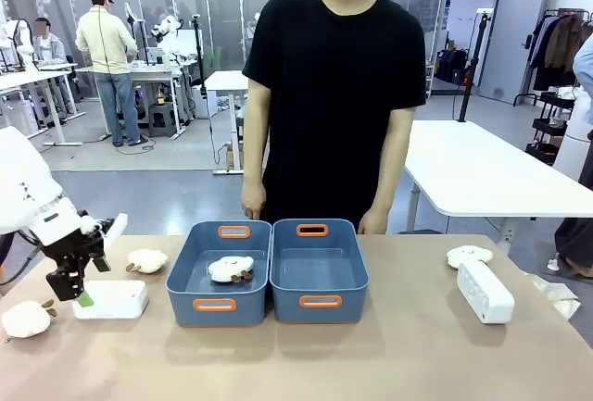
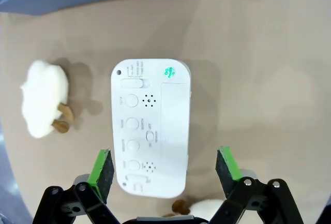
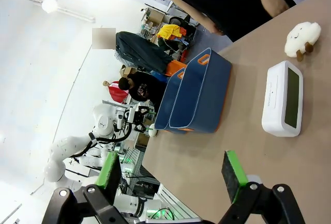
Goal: Sort the digital clocks into the basket.
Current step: Pick up the Digital clock from the table and place it into the empty Plastic storage basket.
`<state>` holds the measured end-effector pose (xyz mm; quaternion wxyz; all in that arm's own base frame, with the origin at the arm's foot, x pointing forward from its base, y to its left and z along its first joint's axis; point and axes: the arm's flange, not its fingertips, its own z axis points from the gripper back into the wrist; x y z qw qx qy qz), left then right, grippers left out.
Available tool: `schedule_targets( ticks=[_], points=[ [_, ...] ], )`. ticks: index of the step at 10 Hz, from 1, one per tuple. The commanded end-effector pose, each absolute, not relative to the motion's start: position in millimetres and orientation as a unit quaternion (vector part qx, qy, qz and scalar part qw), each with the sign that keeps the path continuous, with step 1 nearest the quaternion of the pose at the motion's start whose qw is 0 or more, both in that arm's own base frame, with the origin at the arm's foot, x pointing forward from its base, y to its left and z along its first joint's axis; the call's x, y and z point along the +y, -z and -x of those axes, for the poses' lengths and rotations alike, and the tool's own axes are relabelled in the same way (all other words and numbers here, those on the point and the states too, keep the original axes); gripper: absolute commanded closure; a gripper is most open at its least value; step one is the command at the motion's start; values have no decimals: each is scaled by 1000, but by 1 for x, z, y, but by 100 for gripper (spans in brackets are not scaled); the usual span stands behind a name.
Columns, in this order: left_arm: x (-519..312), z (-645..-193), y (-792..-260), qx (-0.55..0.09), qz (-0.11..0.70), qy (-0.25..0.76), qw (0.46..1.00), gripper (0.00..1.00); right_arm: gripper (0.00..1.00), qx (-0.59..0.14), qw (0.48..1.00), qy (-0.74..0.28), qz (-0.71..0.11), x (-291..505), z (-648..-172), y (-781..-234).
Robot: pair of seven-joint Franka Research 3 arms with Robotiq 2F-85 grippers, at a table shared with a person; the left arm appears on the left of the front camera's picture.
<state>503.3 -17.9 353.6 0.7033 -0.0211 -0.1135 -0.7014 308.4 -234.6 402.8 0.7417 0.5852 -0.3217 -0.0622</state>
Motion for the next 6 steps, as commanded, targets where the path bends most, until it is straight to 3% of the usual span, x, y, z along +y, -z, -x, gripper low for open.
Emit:
schedule_targets(
  ticks=[1,6],
  points=[
    [-23,-527,-335,-88,12,702,706,0,0,-324,738,61,-588,-234,-307,-404],
    [-28,-535,-302,-76,-4,712,698,0,0,-324,738,61,-588,-234,-307,-404]
  ],
)
